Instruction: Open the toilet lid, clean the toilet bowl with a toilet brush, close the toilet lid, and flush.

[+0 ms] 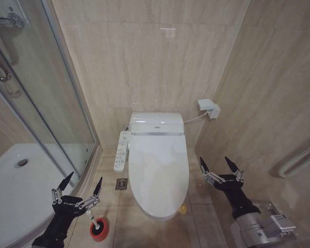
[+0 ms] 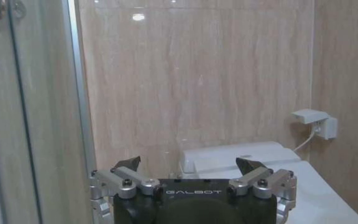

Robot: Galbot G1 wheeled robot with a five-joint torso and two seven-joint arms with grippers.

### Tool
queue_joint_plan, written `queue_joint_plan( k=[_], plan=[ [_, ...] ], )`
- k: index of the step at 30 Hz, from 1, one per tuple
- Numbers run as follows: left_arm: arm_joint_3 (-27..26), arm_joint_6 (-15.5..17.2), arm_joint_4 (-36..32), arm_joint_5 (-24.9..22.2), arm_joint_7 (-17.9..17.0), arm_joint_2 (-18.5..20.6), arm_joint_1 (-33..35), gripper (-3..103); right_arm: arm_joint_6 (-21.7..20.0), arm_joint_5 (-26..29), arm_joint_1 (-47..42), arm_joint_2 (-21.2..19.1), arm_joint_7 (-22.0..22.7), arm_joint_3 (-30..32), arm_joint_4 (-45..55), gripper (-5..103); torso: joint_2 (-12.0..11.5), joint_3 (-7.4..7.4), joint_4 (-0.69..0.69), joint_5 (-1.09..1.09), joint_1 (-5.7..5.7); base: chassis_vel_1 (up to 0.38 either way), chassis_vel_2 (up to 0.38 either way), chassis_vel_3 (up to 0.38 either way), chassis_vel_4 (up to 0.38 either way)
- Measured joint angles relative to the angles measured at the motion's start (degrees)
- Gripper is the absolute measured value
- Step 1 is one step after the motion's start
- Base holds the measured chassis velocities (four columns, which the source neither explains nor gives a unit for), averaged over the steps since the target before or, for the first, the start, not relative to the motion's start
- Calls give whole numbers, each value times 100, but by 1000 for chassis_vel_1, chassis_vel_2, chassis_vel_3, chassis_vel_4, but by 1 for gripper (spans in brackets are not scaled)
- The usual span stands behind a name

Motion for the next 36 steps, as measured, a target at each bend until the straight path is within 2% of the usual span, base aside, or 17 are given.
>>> queue_joint_plan(
  k=[26,36],
  plan=[
    [0,1,0,0,0,0,0,100,0,0,0,0,0,0,0,100,0,0,-1,1,-1,228,-227,-229,232],
    [0,0,0,0,0,0,0,100,0,0,0,0,0,0,0,100,-1,1,-2,0,1,62,-45,-73,75]
  ],
)
